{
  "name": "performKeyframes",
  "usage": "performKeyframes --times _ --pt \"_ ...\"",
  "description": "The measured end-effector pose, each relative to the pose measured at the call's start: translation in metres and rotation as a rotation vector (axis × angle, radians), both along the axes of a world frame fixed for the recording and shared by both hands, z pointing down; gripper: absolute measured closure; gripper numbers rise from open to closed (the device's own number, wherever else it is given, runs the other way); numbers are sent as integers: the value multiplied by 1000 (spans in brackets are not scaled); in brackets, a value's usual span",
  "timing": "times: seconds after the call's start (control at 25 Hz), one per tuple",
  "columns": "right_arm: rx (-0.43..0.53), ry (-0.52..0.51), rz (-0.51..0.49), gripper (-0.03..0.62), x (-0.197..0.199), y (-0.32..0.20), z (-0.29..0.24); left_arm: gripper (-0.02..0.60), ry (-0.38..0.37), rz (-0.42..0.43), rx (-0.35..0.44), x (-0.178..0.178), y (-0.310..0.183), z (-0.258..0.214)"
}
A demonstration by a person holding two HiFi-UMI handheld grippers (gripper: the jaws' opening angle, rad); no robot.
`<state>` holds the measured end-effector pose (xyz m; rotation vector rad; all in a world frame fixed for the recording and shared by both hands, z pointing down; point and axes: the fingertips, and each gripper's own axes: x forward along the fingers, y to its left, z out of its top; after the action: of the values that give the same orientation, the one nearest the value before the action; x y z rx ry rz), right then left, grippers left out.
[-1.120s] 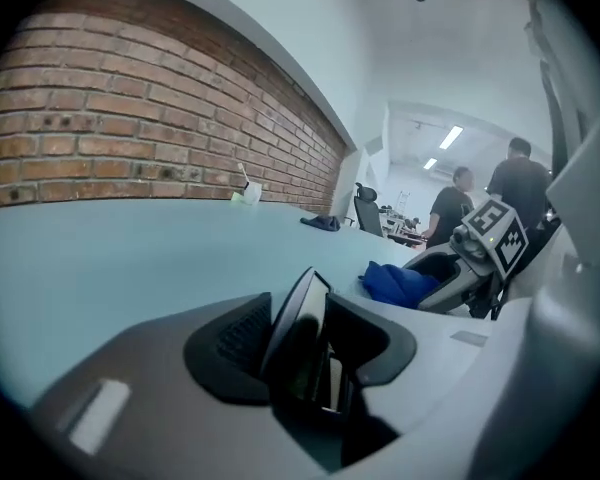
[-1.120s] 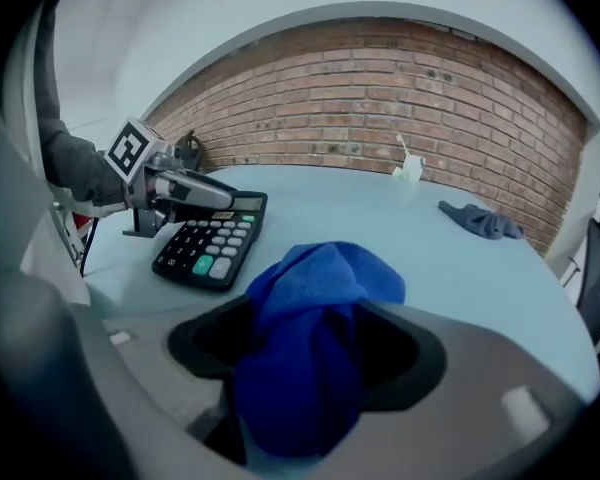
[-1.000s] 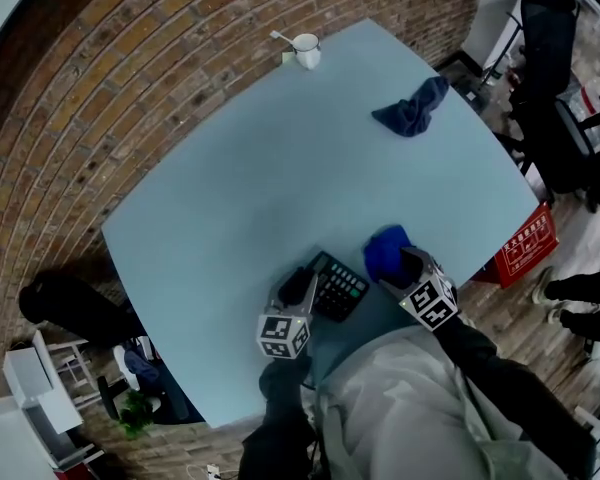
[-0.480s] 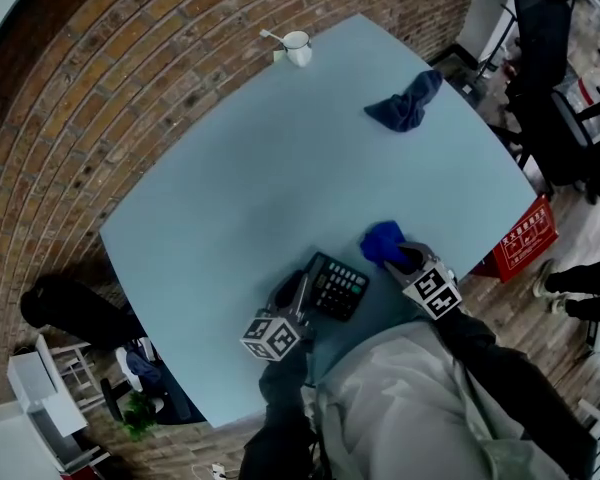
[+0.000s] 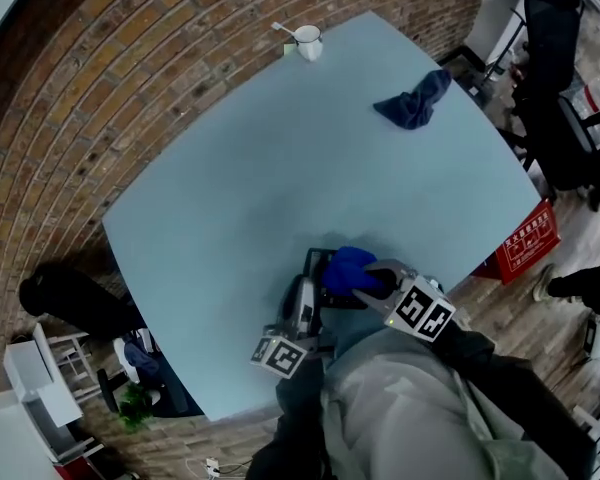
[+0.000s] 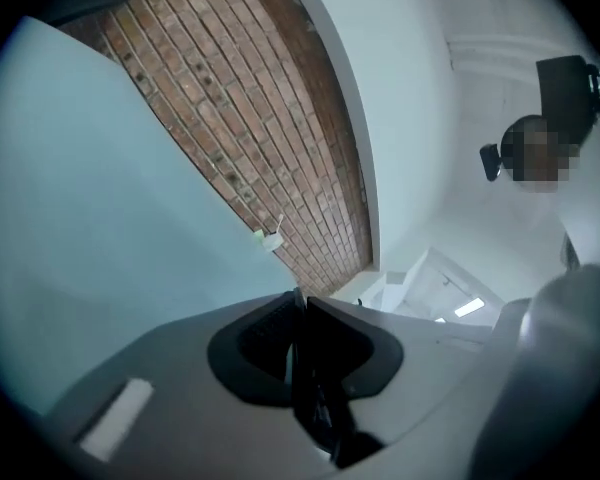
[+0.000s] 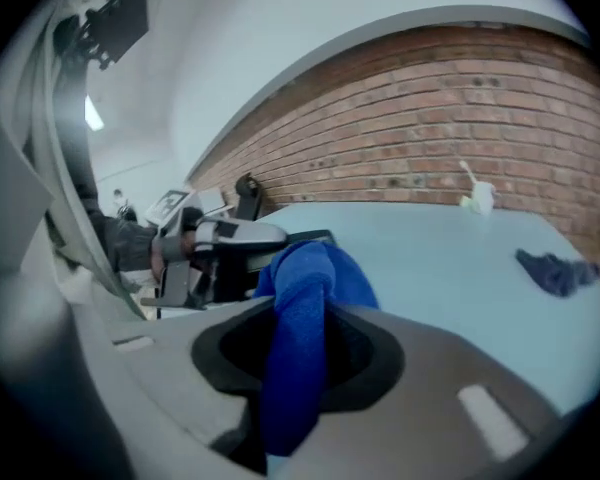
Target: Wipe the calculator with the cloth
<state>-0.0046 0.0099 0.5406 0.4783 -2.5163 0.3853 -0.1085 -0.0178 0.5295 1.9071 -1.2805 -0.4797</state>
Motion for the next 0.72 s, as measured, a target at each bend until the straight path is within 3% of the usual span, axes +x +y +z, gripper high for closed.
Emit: performKeyframes --times 0.12,0.2,0.28,0.4,0.48,0.56,0.72 --pt "53 49 -248 488 -37 51 -24 540 64 -81 54 -7 1 -26" --pt "68 43 -315 488 -46 69 -37 540 100 -104 83 -13 3 -43" --pt "92 -14 -243 488 -39 55 -54 540 141 -126 113 -19 8 -58" --pt "177 -152 4 488 -13 0 -92 540 212 -173 161 -32 12 -83" --pt "224 -163 122 488 6 -27 -108 540 294 -192 193 -35 14 -98" --pt "230 -116 97 488 9 -26 -116 540 326 -208 209 -36 15 -107" --pt "255 -15 -174 488 -30 41 -120 538 335 -277 227 -40 14 -122"
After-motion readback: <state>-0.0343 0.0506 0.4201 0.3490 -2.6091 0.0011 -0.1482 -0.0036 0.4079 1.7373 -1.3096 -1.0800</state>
